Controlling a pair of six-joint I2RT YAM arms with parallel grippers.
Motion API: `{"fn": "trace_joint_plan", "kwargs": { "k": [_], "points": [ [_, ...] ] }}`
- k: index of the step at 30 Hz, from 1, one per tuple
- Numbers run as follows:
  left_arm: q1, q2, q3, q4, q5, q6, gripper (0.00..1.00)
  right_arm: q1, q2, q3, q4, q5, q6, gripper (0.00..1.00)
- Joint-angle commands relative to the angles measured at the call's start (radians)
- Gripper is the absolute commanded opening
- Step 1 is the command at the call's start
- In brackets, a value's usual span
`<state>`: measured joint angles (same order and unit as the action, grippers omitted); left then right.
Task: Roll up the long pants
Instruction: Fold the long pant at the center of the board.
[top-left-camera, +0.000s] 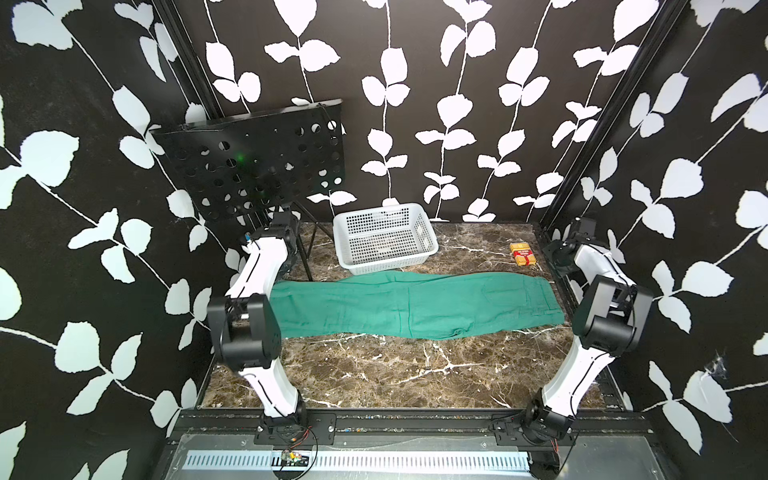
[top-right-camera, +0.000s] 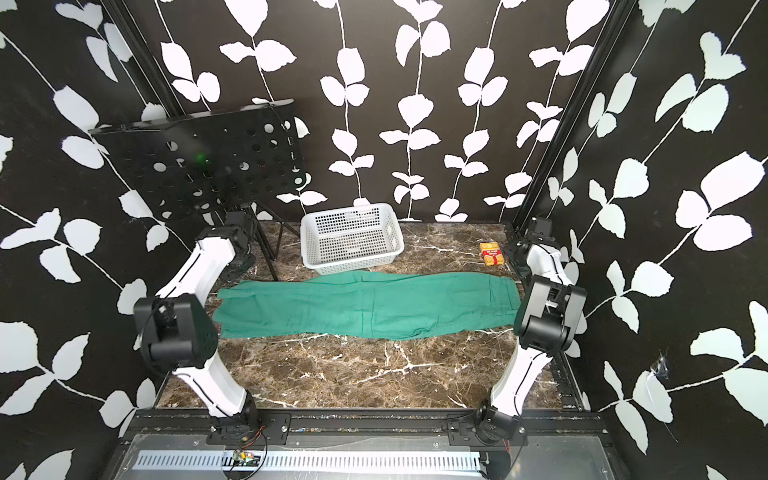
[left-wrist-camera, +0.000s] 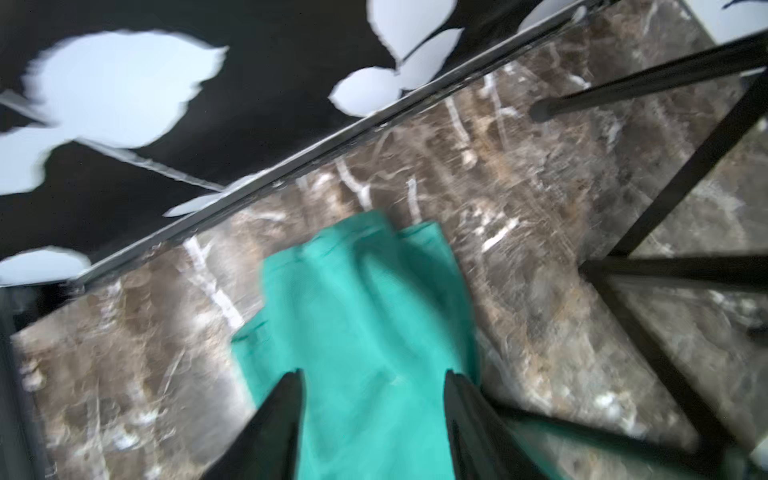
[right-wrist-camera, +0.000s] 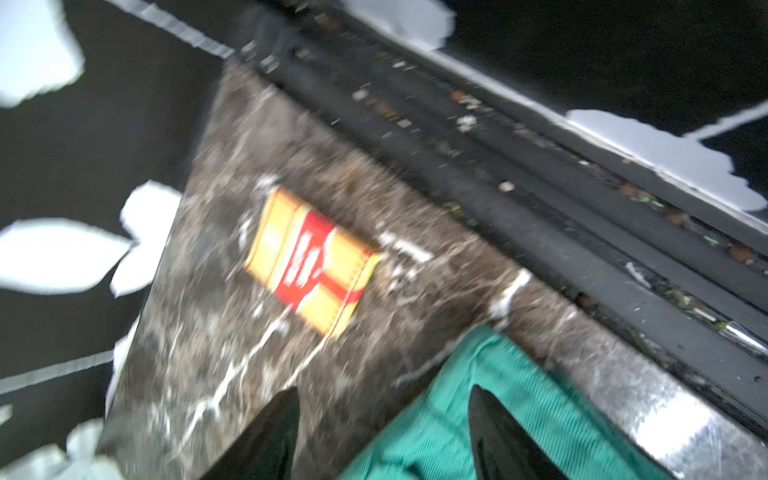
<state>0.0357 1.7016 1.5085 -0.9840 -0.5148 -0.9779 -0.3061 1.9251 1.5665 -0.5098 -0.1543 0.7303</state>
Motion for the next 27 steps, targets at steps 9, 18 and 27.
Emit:
{"fn": "trace_joint_plan", "kwargs": {
  "k": [9, 18, 27],
  "points": [
    [0.03, -0.24, -0.424, 0.034, 0.168, -0.087, 0.29, 0.414, -0.18, -0.236, -0.271, -0.058, -0.298, 0.53],
    [0.099, -0.194, -0.545, 0.212, 0.272, -0.078, 0.5, 0.447, -0.184, -0.315, -0.276, -0.04, -0.282, 0.6],
    [0.145, -0.079, -0.582, 0.368, 0.355, -0.068, 0.52, 0.396, -0.24, -0.357, -0.247, -0.015, -0.254, 0.61]
  ]
}}
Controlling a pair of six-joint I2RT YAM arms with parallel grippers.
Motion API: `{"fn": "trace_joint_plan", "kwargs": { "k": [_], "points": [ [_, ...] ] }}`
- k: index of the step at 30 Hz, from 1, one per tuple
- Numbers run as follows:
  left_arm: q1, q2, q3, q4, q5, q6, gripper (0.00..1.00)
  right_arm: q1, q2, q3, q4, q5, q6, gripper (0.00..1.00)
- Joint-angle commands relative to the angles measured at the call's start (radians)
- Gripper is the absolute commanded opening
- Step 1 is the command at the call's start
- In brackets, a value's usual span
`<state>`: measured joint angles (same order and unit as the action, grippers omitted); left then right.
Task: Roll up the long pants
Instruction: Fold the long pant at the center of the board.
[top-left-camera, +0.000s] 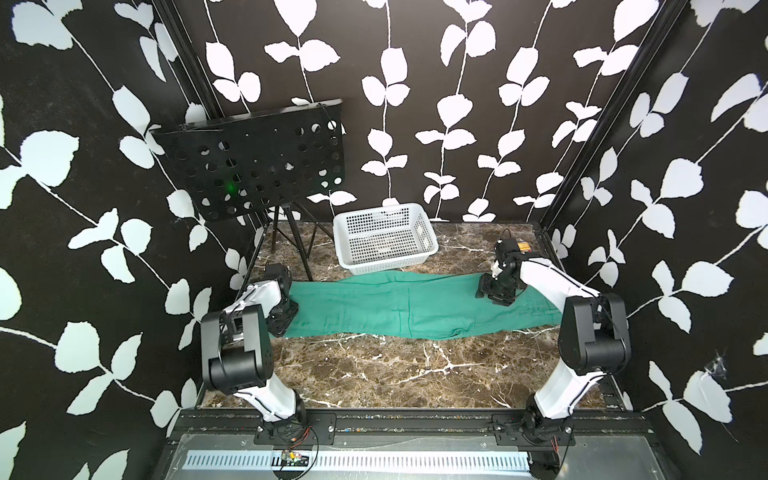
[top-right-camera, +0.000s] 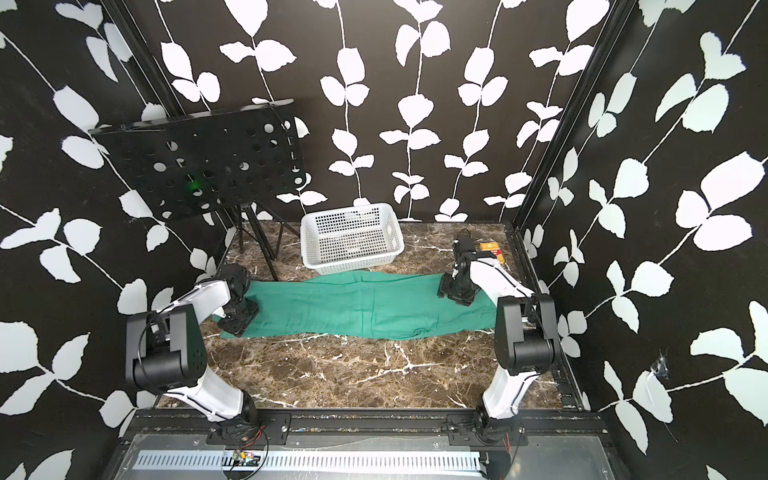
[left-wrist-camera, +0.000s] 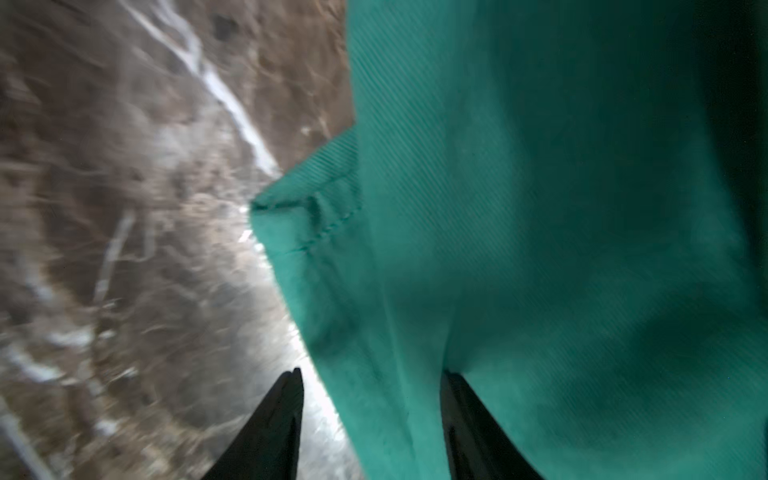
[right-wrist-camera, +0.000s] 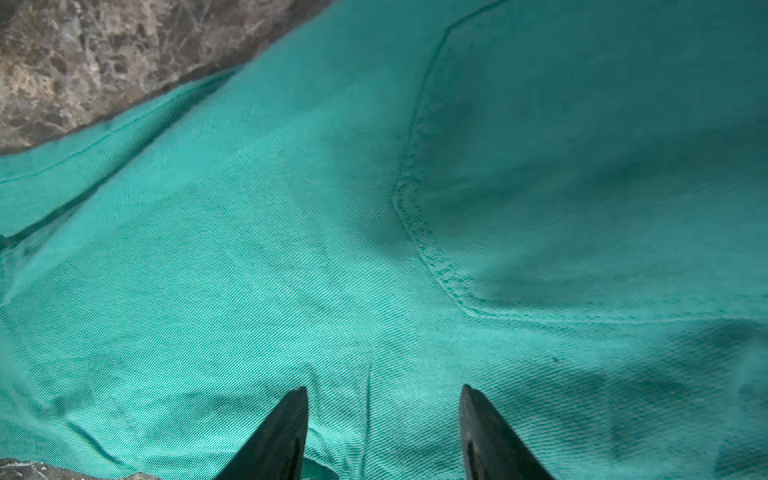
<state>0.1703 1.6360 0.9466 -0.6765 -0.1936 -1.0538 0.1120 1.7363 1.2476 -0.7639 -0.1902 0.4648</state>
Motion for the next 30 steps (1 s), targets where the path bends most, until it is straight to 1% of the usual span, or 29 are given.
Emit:
{"fn": "trace_joint_plan", "kwargs": {
  "k": [1, 7, 11, 17, 23, 25, 27, 30],
  "points": [
    [0.011, -0.019, -0.024, 0.065, 0.036, 0.009, 0.52, -0.03, -0.059, -0.048, 0.013, 0.017, 0.016, 0.61],
    [0.03, -0.078, -0.034, 0.074, 0.008, 0.068, 0.53, -0.06, -0.09, -0.091, 0.027, 0.023, 0.014, 0.61],
    [0.069, -0.061, -0.032, 0.092, 0.044, 0.11, 0.53, -0.078, -0.097, -0.109, 0.038, 0.016, 0.006, 0.62],
    [0.074, -0.067, -0.045, 0.131, 0.077, 0.117, 0.53, -0.096, -0.113, -0.135, 0.062, 0.012, 0.013, 0.64],
    [0.091, -0.037, -0.06, 0.167, 0.046, 0.154, 0.54, -0.113, -0.127, -0.156, 0.086, 0.004, 0.029, 0.65],
    [0.113, -0.028, -0.094, 0.202, 0.053, 0.161, 0.54, -0.147, -0.173, -0.194, 0.135, -0.041, 0.06, 0.65],
    [0.145, -0.034, -0.127, 0.22, 0.064, 0.161, 0.54, -0.183, -0.198, -0.22, 0.156, -0.061, 0.083, 0.65],
    [0.203, -0.055, -0.169, 0.232, 0.058, 0.183, 0.55, -0.22, -0.222, -0.236, 0.148, -0.06, 0.076, 0.65]
  ]
}}
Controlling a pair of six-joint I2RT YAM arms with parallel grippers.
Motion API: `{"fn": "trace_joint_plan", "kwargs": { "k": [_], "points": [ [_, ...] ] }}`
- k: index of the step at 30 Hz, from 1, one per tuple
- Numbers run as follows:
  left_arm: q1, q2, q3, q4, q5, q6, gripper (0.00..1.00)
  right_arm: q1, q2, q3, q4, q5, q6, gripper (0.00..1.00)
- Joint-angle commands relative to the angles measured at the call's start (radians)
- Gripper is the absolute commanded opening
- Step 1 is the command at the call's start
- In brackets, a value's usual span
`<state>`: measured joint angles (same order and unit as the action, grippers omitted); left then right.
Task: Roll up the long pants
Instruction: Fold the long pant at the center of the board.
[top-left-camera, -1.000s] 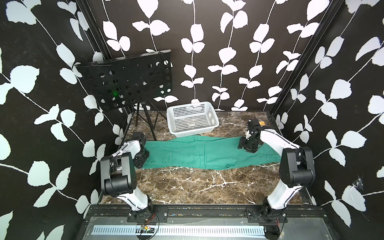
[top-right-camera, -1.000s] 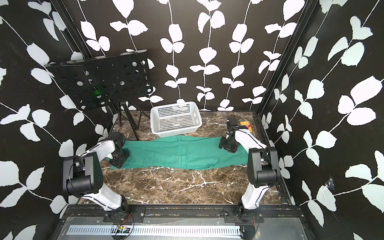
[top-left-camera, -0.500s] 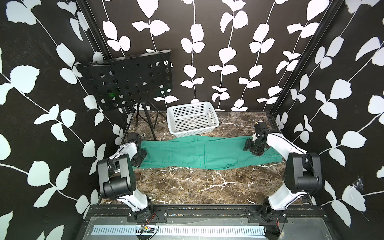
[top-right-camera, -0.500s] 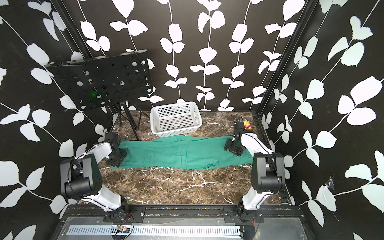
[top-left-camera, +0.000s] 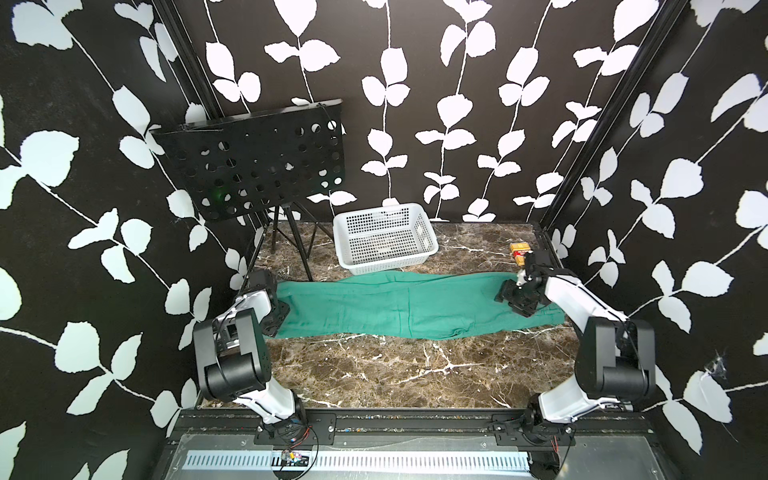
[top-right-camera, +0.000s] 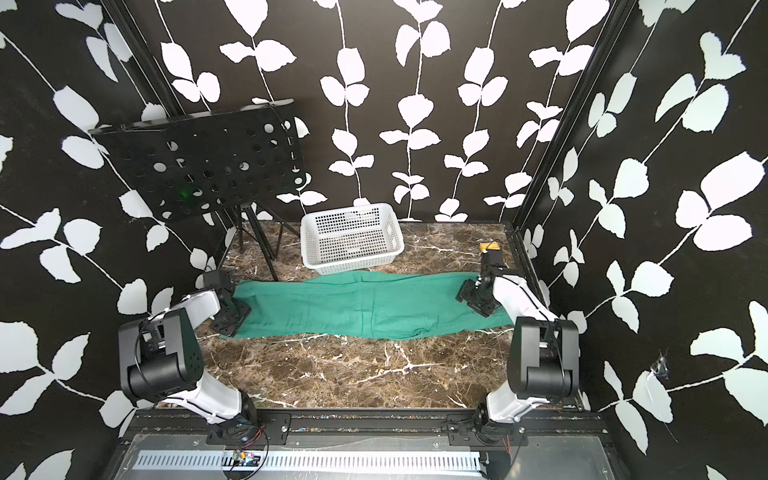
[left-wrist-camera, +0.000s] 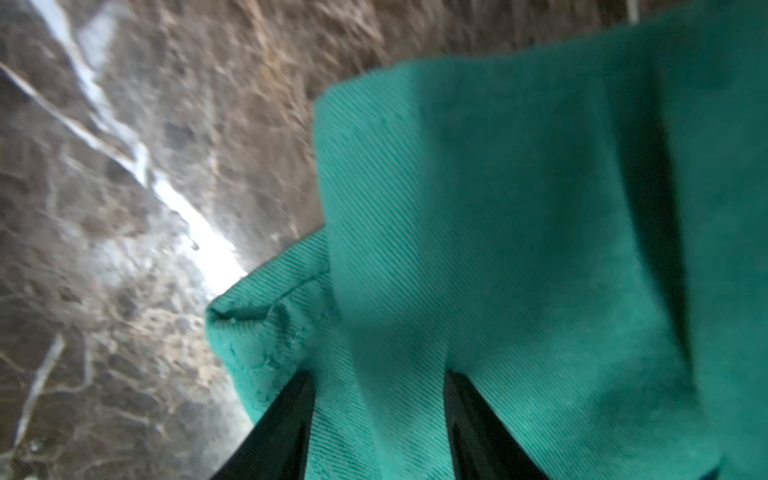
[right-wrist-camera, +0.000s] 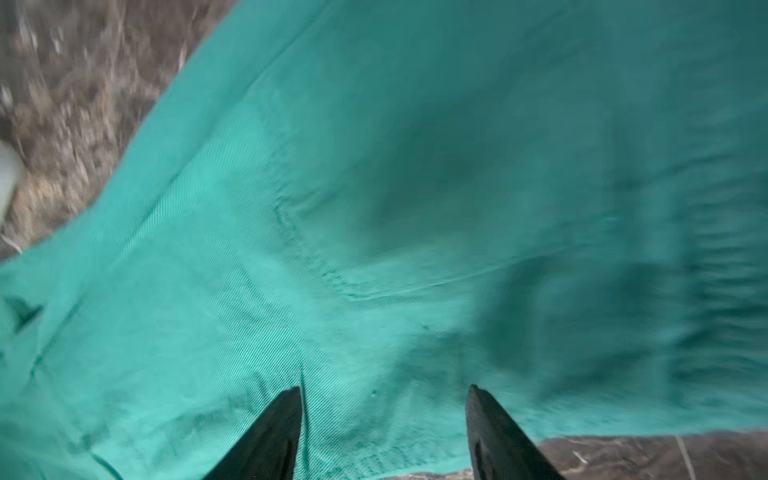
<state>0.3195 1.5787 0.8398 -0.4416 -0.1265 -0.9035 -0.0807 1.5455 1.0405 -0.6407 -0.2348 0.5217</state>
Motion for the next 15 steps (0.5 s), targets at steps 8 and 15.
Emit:
{"fn": "trace_joint_plan", "kwargs": {
  "k": [8, 15],
  "points": [
    [0.204, -0.026, -0.085, -0.029, -0.014, 0.149, 0.55, -0.054, -0.071, -0.02, -0.024, 0.004, -0.029, 0.65],
    [0.207, -0.081, -0.057, -0.053, 0.044, 0.192, 0.56, 0.124, -0.054, 0.034, -0.131, 0.015, -0.064, 0.62]
  ]
}}
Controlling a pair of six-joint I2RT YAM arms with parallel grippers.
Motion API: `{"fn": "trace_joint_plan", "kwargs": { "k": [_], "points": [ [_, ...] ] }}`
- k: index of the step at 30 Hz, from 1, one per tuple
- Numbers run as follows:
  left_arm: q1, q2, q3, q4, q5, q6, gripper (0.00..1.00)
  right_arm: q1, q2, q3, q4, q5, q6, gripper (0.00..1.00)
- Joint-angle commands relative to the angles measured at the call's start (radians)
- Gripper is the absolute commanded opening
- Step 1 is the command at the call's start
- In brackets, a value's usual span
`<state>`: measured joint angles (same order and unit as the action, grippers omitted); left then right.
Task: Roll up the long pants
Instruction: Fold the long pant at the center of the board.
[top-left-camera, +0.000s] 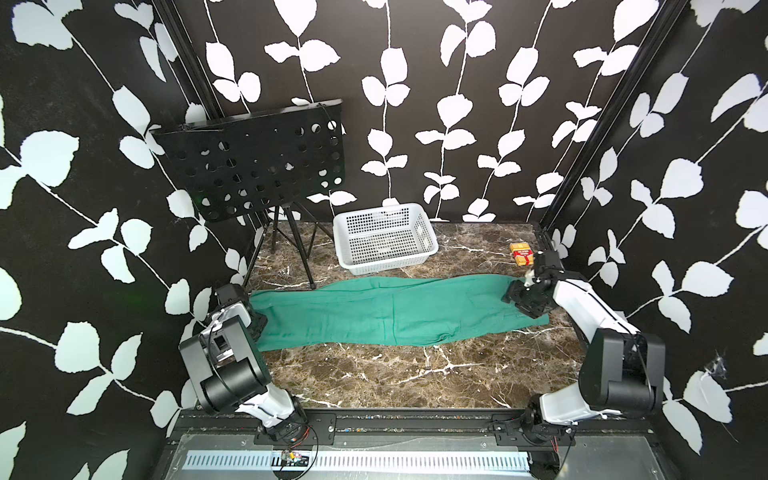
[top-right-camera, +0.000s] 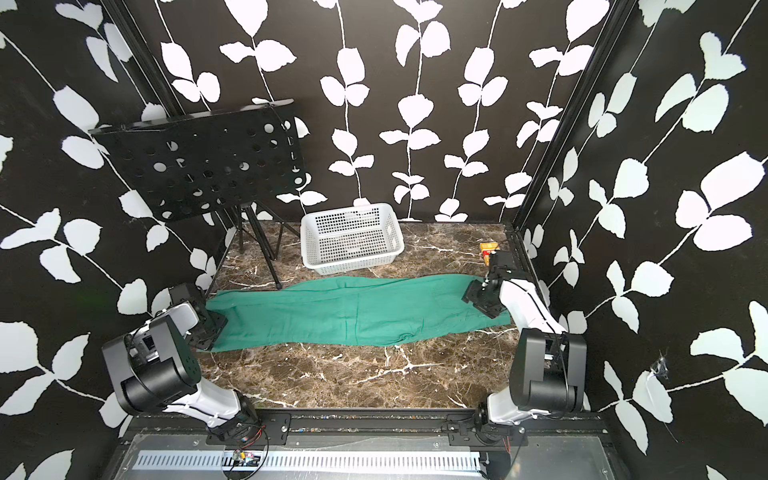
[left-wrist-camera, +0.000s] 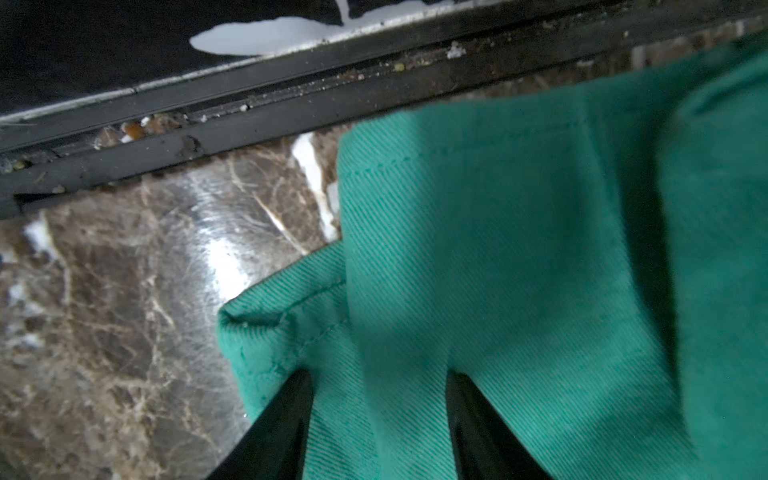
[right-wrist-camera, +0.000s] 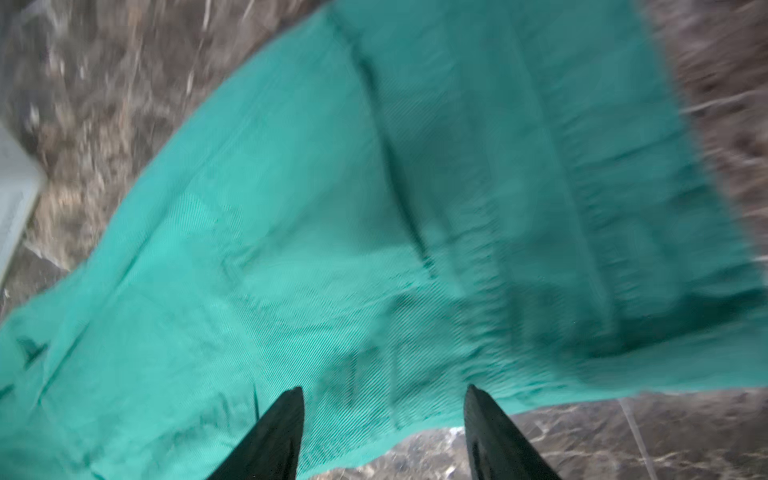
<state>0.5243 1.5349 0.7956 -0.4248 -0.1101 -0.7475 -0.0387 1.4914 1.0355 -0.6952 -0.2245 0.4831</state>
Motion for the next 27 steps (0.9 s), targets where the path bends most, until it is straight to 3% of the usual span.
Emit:
{"fn": "trace_joint_plan", "kwargs": {
  "k": [1, 7, 14, 17, 20, 23, 27],
  "points": [
    [0.001, -0.048, -0.019, -0.071, 0.031, 0.032, 0.57, 0.119, 0.008, 0.039, -0.084, 0.001, -0.02, 0.62],
    [0.001, -0.05, -0.036, -0.096, 0.026, 0.028, 0.58, 0.235, 0.086, 0.039, -0.075, -0.024, 0.011, 0.6],
    [0.001, -0.045, -0.043, -0.123, -0.021, 0.023, 0.58, 0.206, 0.168, -0.019, -0.114, 0.03, 0.094, 0.59],
    [0.0, -0.043, -0.045, -0.123, -0.029, 0.016, 0.58, 0.17, 0.124, -0.059, -0.163, 0.088, 0.12, 0.59],
    [0.001, -0.035, -0.044, -0.121, -0.014, 0.012, 0.58, 0.184, 0.058, -0.025, -0.164, 0.072, 0.053, 0.6],
    [0.001, -0.035, -0.047, -0.116, -0.007, 0.011, 0.58, 0.282, 0.017, 0.047, -0.154, 0.045, -0.038, 0.61],
    [0.001, -0.033, -0.049, -0.113, 0.001, 0.01, 0.58, 0.48, 0.081, 0.136, -0.204, -0.016, -0.152, 0.56]
  ]
}}
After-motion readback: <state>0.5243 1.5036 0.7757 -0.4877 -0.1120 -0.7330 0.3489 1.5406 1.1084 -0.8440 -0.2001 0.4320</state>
